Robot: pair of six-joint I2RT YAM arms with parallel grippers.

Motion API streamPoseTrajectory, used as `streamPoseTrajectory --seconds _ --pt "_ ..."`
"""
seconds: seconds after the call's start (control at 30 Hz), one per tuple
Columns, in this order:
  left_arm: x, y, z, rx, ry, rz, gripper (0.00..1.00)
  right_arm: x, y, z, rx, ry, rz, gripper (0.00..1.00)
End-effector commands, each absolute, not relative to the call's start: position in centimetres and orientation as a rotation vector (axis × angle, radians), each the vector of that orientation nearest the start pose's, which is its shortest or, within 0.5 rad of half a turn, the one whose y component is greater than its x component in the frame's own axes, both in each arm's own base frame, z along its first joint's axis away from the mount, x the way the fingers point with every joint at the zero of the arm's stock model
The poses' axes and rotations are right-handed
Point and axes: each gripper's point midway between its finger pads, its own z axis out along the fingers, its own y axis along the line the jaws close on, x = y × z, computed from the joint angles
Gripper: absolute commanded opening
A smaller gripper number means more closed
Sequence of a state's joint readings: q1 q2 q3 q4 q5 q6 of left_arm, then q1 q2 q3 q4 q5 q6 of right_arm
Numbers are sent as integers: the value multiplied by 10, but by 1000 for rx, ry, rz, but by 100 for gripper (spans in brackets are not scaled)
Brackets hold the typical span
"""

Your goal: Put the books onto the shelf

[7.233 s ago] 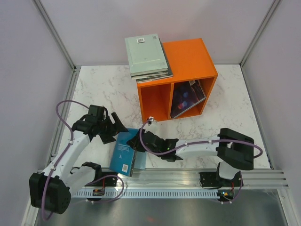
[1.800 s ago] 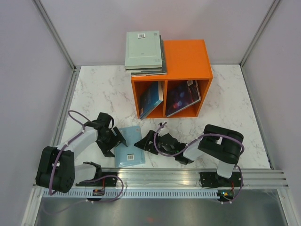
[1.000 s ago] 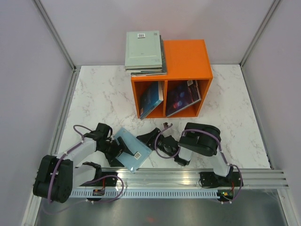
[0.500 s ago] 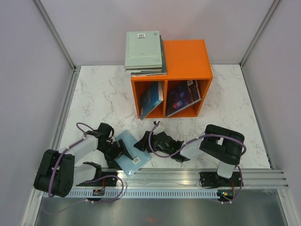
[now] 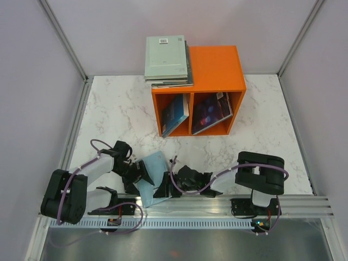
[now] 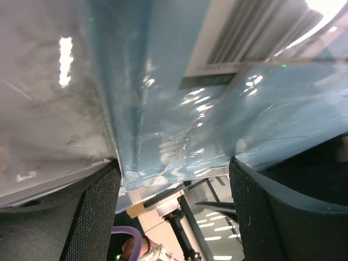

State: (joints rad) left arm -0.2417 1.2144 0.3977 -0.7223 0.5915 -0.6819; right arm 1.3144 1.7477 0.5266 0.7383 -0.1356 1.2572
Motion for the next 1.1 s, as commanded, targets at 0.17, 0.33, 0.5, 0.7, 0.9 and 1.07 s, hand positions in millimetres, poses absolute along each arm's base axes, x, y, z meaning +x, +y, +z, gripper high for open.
streamPoseTrajectory --seconds 0.17,0.33,0.5,0.7,0.9,1.07 --pt "202 -142 11 -525 2710 -810 78 -30 423 153 -536 2243 2110 60" --pt "200 -143 9 -526 2717 -814 78 13 409 138 -398 2250 1921 59" --pt "198 -143 9 -525 2718 -819 77 66 399 131 -257 2221 1697 59" --pt "196 -144 9 -526 2723 -831 77 105 394 118 -219 2247 1409 59" --pt "195 -145 8 -525 2724 -835 77 140 385 116 -270 2258 1053 59" --pt "195 -145 8 -524 2724 -839 77 162 389 123 -304 2240 957 61"
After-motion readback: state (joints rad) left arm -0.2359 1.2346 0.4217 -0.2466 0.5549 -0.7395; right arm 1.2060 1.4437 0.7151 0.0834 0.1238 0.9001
